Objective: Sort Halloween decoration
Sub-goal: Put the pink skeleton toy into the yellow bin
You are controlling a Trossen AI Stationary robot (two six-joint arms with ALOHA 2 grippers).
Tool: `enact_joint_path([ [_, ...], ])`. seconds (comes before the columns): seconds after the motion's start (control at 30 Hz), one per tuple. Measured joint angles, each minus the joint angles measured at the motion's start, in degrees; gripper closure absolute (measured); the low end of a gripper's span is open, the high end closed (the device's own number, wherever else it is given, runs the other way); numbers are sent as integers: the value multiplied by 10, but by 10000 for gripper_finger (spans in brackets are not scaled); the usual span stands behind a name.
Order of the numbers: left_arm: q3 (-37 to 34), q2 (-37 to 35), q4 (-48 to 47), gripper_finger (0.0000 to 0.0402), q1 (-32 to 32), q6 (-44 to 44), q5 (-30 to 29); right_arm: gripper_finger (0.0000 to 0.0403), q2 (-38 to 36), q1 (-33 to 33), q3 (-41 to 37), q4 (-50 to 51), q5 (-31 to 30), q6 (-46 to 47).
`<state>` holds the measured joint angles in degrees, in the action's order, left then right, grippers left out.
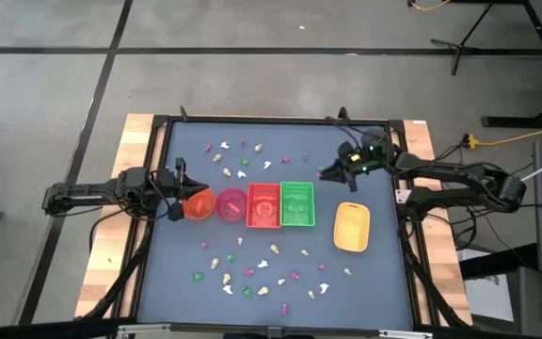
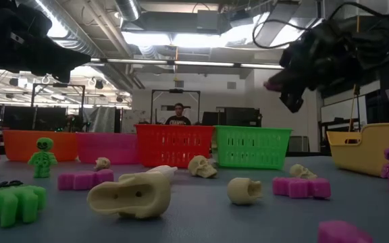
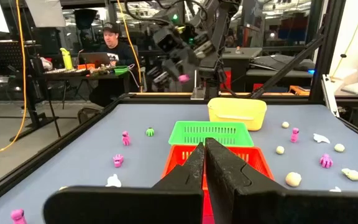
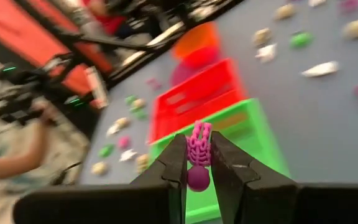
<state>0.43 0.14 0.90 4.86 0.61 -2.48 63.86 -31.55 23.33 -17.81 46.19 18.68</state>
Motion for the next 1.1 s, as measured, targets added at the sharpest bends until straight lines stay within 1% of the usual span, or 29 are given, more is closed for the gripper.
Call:
enact_joint_path([
  [0.07, 0, 0, 0, 401, 0, 0, 0, 352, 0, 31, 1, 0, 15, 16],
  [0.2, 0, 0, 0, 401, 0, 0, 0, 352, 0, 104, 1, 14, 25, 43],
  [0.47, 0, 0, 0, 401, 0, 0, 0, 352, 0, 260, 1, 18, 25, 65],
  [0.57, 0, 0, 0, 401, 0, 0, 0, 352, 0, 307, 1, 19, 12, 90],
  [0.67, 0, 0, 0, 401, 0, 0, 0, 352, 0, 350, 1, 28, -17, 111],
  [0.9, 0, 0, 0, 401, 0, 0, 0, 352, 0, 420, 1, 101, -83, 164],
  [1.1, 0, 0, 0, 401, 0, 0, 0, 352, 0, 441, 10, 169, -96, 173],
])
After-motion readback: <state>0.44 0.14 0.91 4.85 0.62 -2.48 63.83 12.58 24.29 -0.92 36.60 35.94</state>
